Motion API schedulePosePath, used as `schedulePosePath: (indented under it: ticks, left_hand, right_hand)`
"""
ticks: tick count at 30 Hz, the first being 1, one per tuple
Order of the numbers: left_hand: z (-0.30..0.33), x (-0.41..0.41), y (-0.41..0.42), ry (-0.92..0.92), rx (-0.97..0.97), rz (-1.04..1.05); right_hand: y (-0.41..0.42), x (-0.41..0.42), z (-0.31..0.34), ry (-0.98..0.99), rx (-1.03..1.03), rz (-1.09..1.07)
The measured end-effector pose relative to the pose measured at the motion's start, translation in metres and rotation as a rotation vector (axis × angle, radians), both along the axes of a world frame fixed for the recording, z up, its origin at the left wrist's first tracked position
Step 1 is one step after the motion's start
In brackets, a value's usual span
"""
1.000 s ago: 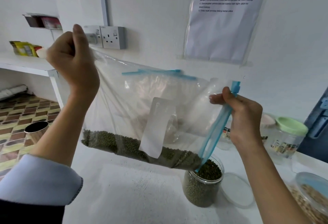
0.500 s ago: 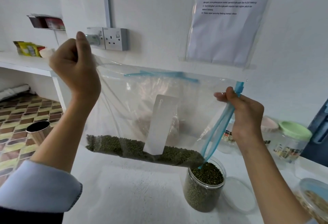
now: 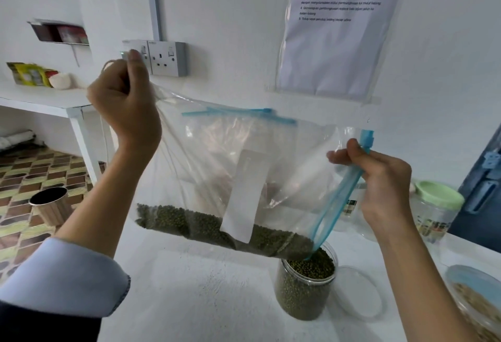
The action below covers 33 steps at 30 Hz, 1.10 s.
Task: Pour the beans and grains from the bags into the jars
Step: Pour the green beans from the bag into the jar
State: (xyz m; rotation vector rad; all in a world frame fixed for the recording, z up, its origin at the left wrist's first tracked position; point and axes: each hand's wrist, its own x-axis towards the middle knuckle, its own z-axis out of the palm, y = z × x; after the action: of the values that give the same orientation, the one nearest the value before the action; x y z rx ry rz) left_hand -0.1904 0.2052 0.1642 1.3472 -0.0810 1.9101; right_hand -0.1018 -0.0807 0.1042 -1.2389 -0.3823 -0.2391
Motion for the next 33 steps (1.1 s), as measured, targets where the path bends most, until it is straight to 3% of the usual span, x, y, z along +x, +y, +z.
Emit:
schedulePosePath:
  ticks: [14, 23, 33]
  left_hand:
    - [0.011, -0.010, 0.010, -0.041, -0.006, -0.005]
    - [0.006, -0.019, 0.015, -0.007, 0.018, 0.061]
    - [0.000, -0.014, 0.007, 0.029, 0.000, 0.039]
  right_hand:
    - [0.012, -0.006, -0.002, 0.011, 0.060, -0.002]
    - [0.023, 0.006, 0.006, 0.016, -0.058, 0.122]
    - [0.018, 0.008, 0.007, 0.038, -0.028, 0.045]
